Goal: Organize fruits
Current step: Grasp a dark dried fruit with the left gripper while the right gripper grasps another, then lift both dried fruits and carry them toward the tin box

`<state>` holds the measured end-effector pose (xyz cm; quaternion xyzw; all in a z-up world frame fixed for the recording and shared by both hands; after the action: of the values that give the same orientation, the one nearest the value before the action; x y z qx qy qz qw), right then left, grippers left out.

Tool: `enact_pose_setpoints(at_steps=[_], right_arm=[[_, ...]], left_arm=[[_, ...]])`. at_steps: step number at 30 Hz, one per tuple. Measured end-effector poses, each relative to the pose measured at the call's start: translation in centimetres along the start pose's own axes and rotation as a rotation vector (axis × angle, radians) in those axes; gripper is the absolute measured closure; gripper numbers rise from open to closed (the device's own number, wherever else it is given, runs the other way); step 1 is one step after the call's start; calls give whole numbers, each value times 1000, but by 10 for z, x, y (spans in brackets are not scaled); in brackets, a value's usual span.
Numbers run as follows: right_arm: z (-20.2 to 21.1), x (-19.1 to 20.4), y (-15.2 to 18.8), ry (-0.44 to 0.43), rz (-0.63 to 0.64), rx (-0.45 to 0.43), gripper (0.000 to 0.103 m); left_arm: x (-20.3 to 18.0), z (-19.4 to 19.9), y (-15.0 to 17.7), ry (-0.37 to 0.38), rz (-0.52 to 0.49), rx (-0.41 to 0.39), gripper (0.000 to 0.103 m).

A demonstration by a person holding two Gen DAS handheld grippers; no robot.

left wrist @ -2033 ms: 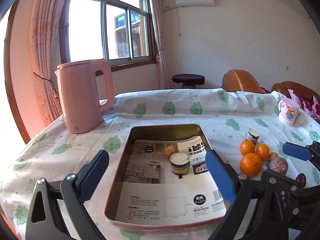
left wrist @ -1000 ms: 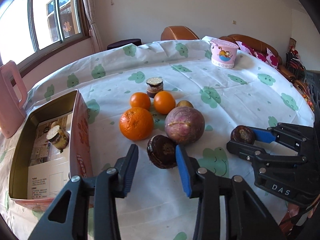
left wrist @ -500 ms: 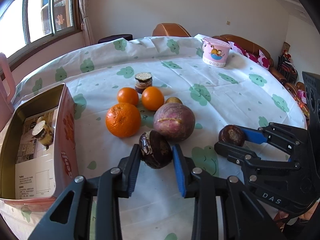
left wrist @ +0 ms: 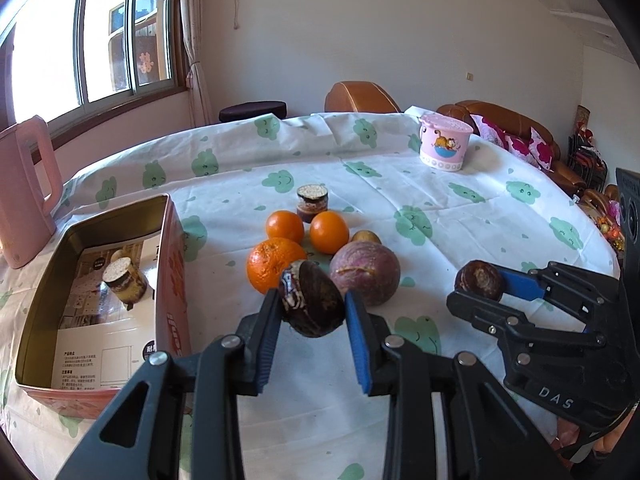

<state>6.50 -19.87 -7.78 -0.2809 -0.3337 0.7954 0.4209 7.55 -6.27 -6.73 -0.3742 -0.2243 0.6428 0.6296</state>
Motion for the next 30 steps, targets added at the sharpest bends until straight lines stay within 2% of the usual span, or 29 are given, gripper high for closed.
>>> enact_pose_setpoints(at_steps=[30], right_arm=[[20, 0, -3, 35, 6, -128, 64]], left_arm=[[5, 21, -5, -22, 31, -121, 69]])
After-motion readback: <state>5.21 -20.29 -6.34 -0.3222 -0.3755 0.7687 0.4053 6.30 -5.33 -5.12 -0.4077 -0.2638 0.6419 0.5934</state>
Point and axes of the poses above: each gripper's, at about its wrist camera, not at the fingertips, and z roughly against the way its jaws point, x to its left, y to its underside, the point moved 6 cm from there along -z, roughly the way its jaws point, and after that the axes turned 14 degrees about z, right-handed, at the moved point
